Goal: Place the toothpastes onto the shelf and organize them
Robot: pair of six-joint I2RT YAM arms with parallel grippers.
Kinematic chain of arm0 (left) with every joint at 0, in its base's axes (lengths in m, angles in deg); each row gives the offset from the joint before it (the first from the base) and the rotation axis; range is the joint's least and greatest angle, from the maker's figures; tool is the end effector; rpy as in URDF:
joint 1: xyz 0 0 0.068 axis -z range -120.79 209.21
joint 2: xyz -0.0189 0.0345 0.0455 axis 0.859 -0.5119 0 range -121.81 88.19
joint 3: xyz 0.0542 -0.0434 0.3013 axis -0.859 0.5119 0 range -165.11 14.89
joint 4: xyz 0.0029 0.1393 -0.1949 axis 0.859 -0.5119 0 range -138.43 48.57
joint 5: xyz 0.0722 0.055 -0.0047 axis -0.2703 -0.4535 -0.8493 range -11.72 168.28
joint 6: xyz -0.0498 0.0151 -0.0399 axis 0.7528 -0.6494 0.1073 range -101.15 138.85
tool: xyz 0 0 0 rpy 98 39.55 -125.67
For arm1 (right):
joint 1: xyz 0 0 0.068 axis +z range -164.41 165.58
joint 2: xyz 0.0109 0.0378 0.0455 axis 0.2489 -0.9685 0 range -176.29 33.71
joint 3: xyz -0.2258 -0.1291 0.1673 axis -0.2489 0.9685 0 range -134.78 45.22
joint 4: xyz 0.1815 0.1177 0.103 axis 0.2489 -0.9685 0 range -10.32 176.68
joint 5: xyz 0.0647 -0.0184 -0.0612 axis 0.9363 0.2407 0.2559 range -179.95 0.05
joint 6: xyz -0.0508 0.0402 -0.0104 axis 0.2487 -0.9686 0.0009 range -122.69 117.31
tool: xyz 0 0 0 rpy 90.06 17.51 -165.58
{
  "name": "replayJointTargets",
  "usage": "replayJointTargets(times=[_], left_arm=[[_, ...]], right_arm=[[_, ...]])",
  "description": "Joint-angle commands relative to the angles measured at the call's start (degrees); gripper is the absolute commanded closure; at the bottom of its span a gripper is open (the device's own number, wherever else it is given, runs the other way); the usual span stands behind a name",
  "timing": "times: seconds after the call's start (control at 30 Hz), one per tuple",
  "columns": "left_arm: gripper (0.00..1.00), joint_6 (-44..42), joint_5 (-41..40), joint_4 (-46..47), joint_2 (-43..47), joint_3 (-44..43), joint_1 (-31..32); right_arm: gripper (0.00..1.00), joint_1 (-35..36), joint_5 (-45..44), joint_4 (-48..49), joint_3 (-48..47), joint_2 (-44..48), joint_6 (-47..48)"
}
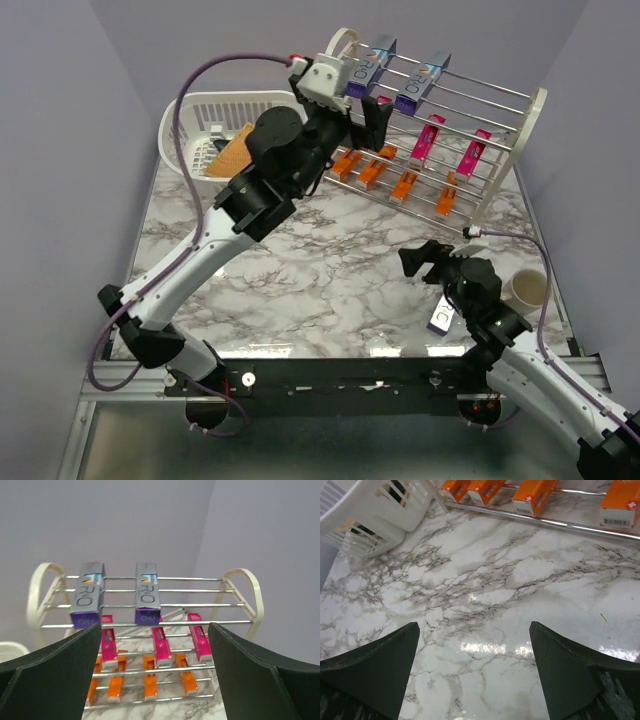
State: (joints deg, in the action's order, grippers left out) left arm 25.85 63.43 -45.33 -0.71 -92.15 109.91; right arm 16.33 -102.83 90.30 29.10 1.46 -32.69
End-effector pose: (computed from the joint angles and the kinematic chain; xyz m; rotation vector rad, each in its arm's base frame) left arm 0.2168 -0.2438 0.5713 0.2912 1.3311 -0.6802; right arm 0.1054 0.0493 0.2435 0.1524 1.8121 0.5583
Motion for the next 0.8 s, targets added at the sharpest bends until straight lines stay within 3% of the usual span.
replayJointTargets(times=[0.0, 0.1, 0.3, 0.5, 0.6, 0.77], left_arm=[[0.01, 2.31, -7.46, -7.43, 9.59, 12.1, -0.34], [0.01, 4.77, -12.37, -10.6, 15.58, 22.46, -0.42], [0.01, 11.96, -19.77, -21.22, 30.26, 38.46, -0.6], [0.01, 13.91, -22.24, -31.34, 41.34, 51.64, -1.3], [0.01, 13.56, -24.6, -31.87, 46.35, 57.45, -1.91], [0.01, 12.51, -26.2, -30.47, 52.95, 60.99, -3.76]], right_arm=[[0.0, -0.16, -6.97, -24.03, -9.44, -0.27, -6.91], [0.0, -0.07, -11.27, -36.34, -14.0, -0.09, -11.47], [0.0, -0.16, -12.87, -49.12, -16.66, -0.53, -20.09], [0.0, -0.16, -14.45, -52.57, -16.49, -8.07, -25.37], [0.0, -0.24, -14.71, -55.63, -17.8, -15.97, -29.75], [0.01, -0.24, -16.73, -57.32, -17.81, -20.48, -34.6]])
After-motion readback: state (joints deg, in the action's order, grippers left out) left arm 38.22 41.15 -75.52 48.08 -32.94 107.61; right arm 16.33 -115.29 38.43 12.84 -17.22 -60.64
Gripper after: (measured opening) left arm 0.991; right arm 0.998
